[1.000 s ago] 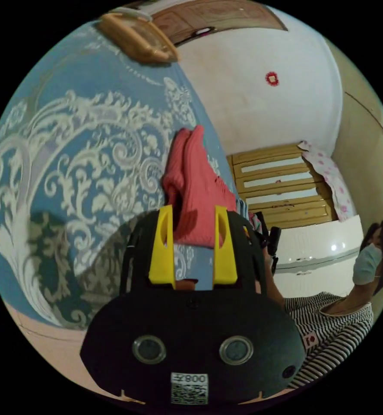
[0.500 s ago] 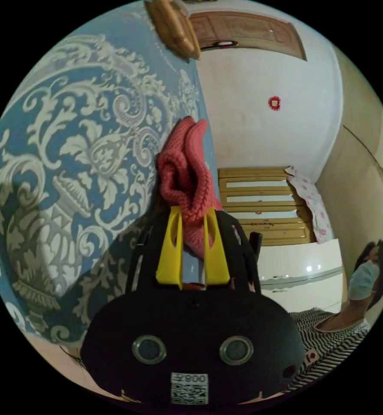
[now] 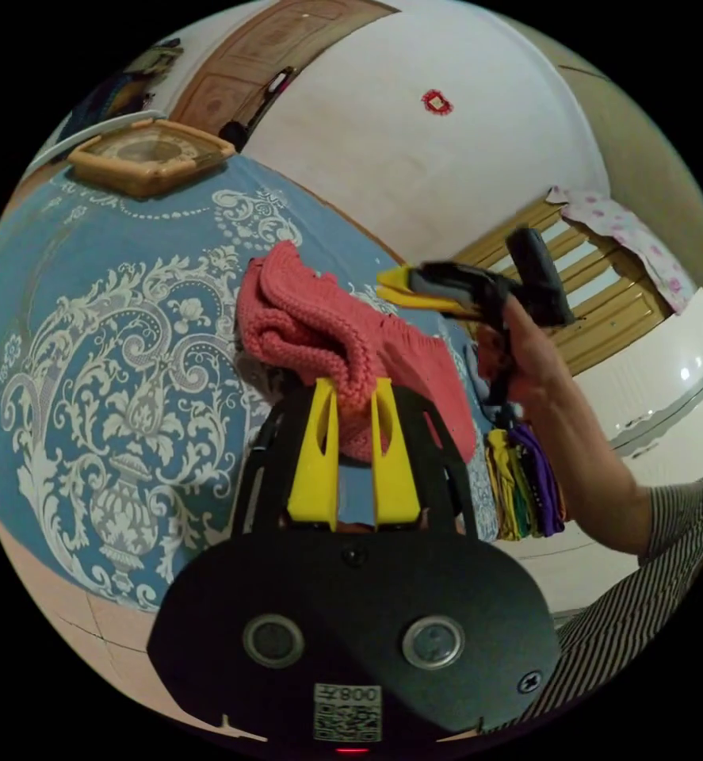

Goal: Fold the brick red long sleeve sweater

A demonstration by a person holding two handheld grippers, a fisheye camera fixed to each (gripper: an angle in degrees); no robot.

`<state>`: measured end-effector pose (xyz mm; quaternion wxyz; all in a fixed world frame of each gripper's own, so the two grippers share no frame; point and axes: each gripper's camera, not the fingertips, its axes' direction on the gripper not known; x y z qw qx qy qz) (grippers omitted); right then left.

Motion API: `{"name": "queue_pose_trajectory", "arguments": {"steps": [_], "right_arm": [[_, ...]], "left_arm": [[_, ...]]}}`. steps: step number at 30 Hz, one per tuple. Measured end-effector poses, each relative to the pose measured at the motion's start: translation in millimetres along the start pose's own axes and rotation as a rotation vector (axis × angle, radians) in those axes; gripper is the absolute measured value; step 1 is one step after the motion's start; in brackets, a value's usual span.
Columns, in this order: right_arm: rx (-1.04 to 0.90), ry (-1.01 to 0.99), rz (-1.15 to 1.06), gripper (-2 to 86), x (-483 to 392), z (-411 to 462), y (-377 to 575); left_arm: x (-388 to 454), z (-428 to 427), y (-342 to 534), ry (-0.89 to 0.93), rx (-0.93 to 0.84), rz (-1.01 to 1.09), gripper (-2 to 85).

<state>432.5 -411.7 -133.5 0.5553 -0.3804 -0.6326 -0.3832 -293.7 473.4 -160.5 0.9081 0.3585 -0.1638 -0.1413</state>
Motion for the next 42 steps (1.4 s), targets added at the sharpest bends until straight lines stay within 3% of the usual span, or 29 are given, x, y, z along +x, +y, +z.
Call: {"name": "queue_pose_trajectory", "arguments": {"steps": [10,24,32,37,42], "right_arm": [[-0.36,0.229,0.058,13.2,-37,108,-101],[-0.44,0.484,-0.013,7.7,-40,96,-94],[-0.294,0.178,0.048,6.7,17,-2,-44],[-0.091,-0.042,0.064,6.5,79,-116,30],[0.078,-0.139,0.114,6.2,151,-214,125]], "left_arm": [[94,69,58,-0.136,-0.059,0.192,7.3],[198,161,146,-0.172,-0.072,0.263,7.0],[282,210,200,-0.184,-0.074,0.383,6.8],[353,242,227,-0.158,-0.072,0.554,6.7],[424,286,257,-0.143,-0.103,0.737,6.7]]}}
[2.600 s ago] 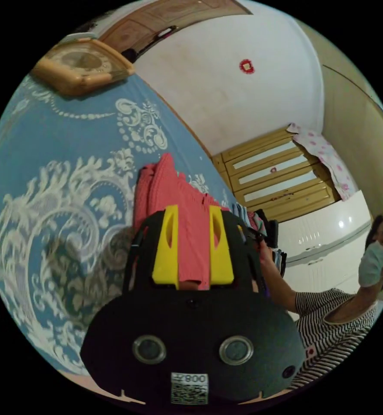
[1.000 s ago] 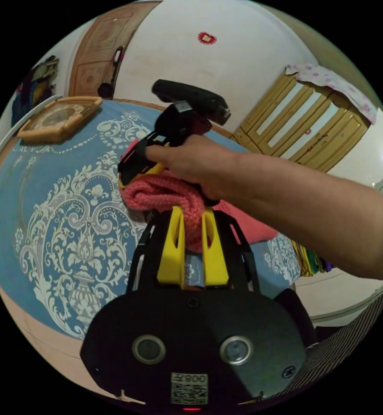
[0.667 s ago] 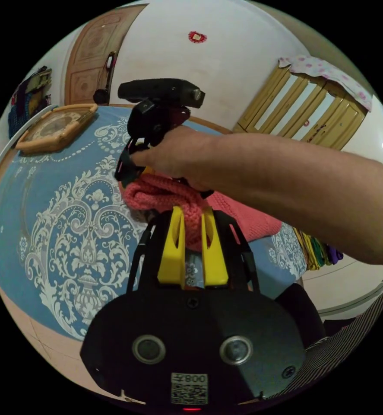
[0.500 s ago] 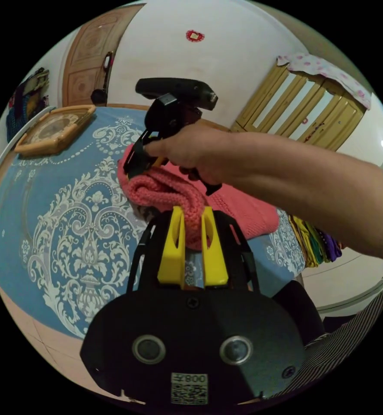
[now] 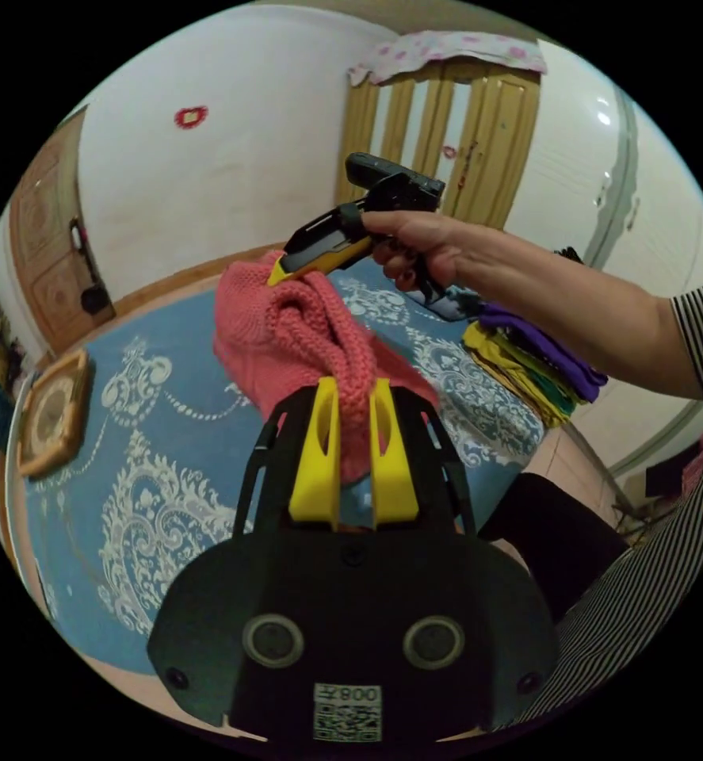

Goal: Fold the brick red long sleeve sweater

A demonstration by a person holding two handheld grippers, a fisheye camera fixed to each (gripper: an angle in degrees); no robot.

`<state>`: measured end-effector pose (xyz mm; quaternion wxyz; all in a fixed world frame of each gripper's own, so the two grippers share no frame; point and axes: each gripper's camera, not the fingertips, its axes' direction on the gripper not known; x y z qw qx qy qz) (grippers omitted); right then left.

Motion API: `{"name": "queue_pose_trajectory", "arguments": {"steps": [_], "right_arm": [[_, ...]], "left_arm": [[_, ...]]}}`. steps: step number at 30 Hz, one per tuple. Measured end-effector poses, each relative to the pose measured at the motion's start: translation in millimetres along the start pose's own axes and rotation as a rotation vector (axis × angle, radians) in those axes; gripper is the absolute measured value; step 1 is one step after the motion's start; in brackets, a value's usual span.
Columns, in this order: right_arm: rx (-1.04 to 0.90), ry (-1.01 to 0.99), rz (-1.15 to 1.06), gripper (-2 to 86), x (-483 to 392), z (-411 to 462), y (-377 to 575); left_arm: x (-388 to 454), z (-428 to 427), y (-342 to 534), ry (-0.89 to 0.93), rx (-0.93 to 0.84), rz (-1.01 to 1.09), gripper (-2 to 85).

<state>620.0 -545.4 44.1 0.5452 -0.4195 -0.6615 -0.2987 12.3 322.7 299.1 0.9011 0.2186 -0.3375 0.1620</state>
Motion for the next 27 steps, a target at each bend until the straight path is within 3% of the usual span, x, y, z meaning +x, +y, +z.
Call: {"name": "queue_pose_trajectory", "arguments": {"steps": [10,14,18,21,24,27], "right_arm": [[0.1,-0.109,0.304,5.4,196,-117,173],[0.136,-0.202,0.272,5.7,231,-141,209],[0.075,-0.125,0.125,6.3,243,-166,231],[0.017,-0.059,0.261,7.0,289,-167,258],[0.117,-0.13,0.339,7.2,323,-181,304],[0.256,-0.046,0.329,6.0,326,-210,352]], "left_arm": [[139,132,-40,0.07,-0.209,0.223,6.6],[175,163,-43,-0.014,-0.225,0.267,6.6],[184,185,-43,-0.033,-0.214,0.229,6.7],[180,218,-42,0.03,-0.273,0.147,6.9],[178,237,-42,0.06,-0.279,0.106,7.1],[180,248,-40,0.027,-0.273,0.127,7.4]]}}
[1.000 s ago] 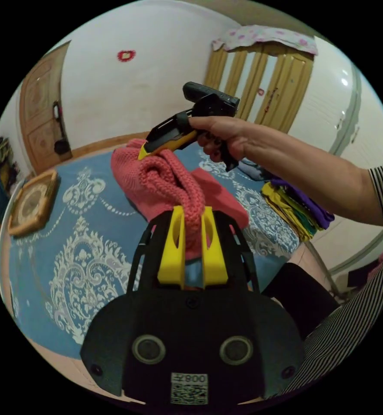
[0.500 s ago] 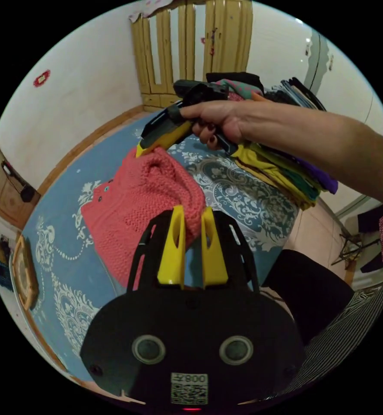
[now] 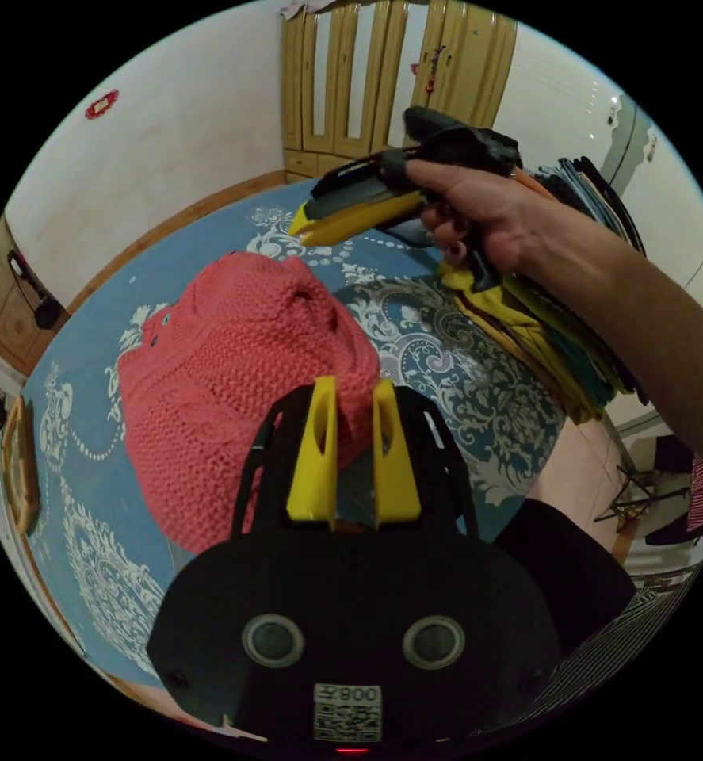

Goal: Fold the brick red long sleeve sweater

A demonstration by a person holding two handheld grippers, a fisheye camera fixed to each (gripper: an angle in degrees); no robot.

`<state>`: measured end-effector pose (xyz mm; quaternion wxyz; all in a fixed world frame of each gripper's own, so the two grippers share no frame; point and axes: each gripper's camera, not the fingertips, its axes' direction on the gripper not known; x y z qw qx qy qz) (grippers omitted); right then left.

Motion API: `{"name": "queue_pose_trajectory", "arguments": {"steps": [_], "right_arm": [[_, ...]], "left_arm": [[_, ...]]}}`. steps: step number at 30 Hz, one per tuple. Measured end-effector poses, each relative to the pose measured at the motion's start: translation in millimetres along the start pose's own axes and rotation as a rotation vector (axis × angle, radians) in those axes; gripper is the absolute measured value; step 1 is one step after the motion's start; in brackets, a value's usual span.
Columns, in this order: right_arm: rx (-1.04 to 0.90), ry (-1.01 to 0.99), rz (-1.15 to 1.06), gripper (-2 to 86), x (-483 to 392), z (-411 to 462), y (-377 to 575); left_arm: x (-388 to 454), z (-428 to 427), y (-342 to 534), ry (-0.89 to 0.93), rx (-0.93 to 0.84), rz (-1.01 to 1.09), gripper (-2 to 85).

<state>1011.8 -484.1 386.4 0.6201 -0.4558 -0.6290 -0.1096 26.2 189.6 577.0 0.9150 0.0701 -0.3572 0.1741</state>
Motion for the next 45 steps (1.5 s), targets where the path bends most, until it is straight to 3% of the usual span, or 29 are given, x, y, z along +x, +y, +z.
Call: {"name": "queue_pose_trajectory", "arguments": {"steps": [3,7,10,13,16,23,26,30,36,41,45], "right_arm": [[0.108,-0.034,-0.139,3.1,-11,-24,44],[-0.105,0.092,-0.308,0.8,-16,9,85],[-0.246,0.194,-0.262,0.3,23,33,100],[-0.213,0.126,-0.218,0.1,57,25,117],[-0.231,0.169,-0.228,0.1,74,19,134],[-0.098,0.211,-0.322,0.2,81,-19,195],[-0.218,0.307,-0.32,0.2,107,6,223],[-0.156,0.133,-0.169,0.2,168,5,246],[-0.092,0.134,-0.189,1.2,202,-4,286],[0.035,0.163,-0.201,6.8,227,-21,327],[0.111,0.127,-0.034,13.1,286,-28,358]], "left_arm": [[-4,4,2,-0.004,0.019,-0.001,8.0],[-16,-7,14,0.001,0.095,0.022,7.9],[-35,-24,30,0.036,0.169,0.003,4.9],[-64,-23,44,-0.001,0.168,-0.085,2.1],[-96,11,52,0.059,0.022,-0.1,0.9],[-154,0,81,0.088,0.063,-0.144,0.3],[-185,1,97,0.156,0.04,-0.177,0.3],[-223,-15,121,0.15,0.066,-0.201,0.9],[-315,-44,180,0.181,0.152,-0.359,5.9],[-411,-43,233,0.367,0.16,-0.568,14.4],[-475,-28,266,0.585,0.188,-0.723,17.6]]}}
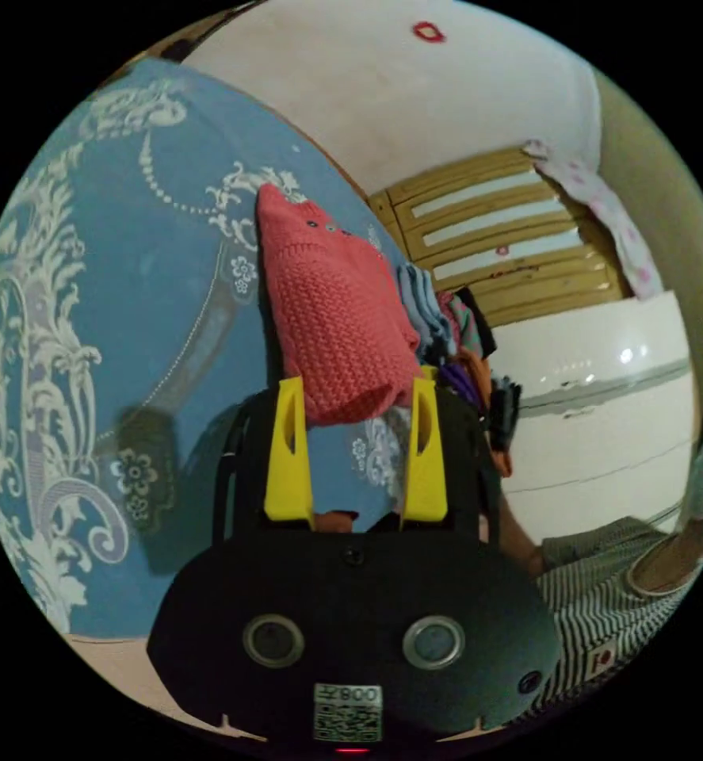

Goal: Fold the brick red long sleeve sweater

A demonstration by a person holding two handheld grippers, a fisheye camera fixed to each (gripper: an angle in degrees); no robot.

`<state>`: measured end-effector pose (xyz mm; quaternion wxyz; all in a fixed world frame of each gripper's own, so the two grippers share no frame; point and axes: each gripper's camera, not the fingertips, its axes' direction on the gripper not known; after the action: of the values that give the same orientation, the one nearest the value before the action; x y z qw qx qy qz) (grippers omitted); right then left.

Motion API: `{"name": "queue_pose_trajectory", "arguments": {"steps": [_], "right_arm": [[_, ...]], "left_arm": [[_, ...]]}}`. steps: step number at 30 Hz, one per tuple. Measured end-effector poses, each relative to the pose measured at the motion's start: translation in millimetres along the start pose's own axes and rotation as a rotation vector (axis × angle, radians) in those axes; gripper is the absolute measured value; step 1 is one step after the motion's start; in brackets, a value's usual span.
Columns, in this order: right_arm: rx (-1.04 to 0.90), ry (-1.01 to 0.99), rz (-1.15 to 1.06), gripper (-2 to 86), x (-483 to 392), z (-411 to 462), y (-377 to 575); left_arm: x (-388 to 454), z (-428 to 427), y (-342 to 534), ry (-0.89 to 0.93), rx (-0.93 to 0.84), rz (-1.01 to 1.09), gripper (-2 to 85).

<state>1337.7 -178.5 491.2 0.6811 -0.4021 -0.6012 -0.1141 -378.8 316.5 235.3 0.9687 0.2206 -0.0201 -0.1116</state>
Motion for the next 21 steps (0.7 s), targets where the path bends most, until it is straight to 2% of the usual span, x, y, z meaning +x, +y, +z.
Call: {"name": "queue_pose_trajectory", "arguments": {"steps": [2,7,13,21], "right_arm": [[0.006,-0.07,0.061,14.1,25,3,11],[-0.018,-0.158,0.159,15.7,83,29,32],[-0.055,-0.259,0.256,16.2,142,61,57],[-0.064,-0.419,0.31,13.1,200,94,92]], "left_arm": [[-41,-15,-11,0.13,0.018,-0.1,18.8],[-105,-35,-31,0.261,0.004,-0.201,21.7],[-157,-54,-49,0.343,-0.072,-0.227,24.5],[-212,-94,-59,0.389,-0.138,-0.204,23.7]]}}
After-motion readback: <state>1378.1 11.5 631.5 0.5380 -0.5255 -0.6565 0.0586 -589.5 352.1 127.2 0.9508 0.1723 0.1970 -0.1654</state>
